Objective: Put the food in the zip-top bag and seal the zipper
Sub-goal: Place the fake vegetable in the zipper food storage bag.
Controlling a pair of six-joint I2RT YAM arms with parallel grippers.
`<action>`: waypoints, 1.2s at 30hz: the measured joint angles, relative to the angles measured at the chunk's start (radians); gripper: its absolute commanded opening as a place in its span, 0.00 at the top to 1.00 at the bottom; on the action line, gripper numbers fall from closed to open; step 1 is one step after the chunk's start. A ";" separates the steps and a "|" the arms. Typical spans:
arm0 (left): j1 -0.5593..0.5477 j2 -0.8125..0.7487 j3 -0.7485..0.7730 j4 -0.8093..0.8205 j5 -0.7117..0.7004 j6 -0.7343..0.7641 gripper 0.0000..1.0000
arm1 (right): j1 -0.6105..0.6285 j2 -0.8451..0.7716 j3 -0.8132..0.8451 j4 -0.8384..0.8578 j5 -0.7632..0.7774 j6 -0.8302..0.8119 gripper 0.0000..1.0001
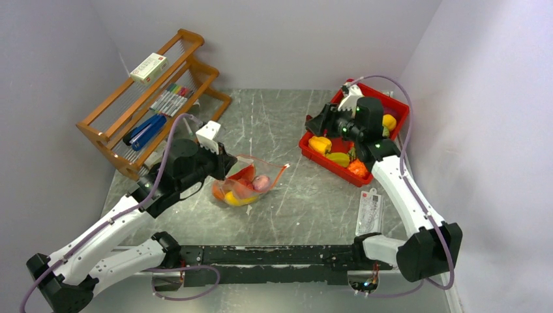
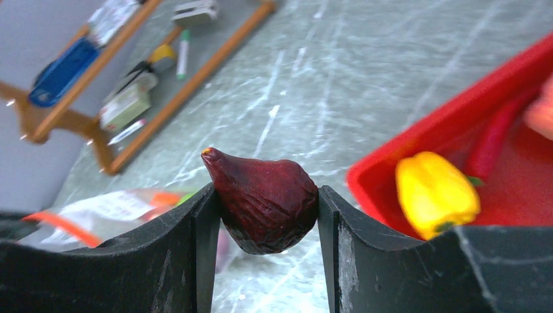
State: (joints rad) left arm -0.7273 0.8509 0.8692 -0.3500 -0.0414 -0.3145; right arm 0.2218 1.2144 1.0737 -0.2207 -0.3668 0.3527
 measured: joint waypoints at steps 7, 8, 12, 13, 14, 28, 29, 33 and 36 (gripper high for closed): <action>0.000 0.000 -0.001 0.002 0.000 0.000 0.93 | 0.148 -0.036 -0.010 0.047 -0.100 0.008 0.56; 0.000 0.000 -0.001 0.002 0.000 0.000 0.93 | 0.174 -0.038 -0.014 0.053 -0.113 0.004 0.56; 0.000 0.006 -0.001 0.006 0.000 0.000 0.93 | 0.269 -0.038 -0.016 0.052 -0.134 -0.030 0.56; 0.000 0.009 -0.001 0.008 0.000 0.000 0.93 | 0.290 -0.038 -0.016 0.052 -0.134 -0.041 0.56; 0.000 0.012 -0.001 0.010 0.000 0.000 0.93 | 0.309 -0.040 -0.017 0.053 -0.135 -0.052 0.56; 0.000 0.021 -0.001 0.010 0.001 0.000 0.93 | 0.522 -0.051 -0.047 0.082 -0.134 -0.120 0.54; 0.000 0.023 -0.001 0.010 0.002 0.000 0.93 | 0.546 -0.042 -0.047 0.082 -0.122 -0.119 0.54; 0.000 0.025 -0.001 0.011 0.005 0.000 0.93 | 0.618 -0.002 -0.047 0.085 -0.065 -0.117 0.51; 0.000 0.025 -0.001 0.014 0.007 0.000 0.93 | 0.654 0.042 -0.040 0.086 -0.008 -0.117 0.50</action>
State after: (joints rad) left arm -0.7273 0.8757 0.8684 -0.3363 -0.0345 -0.3145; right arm 0.8757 1.2564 1.0336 -0.1345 -0.3748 0.2352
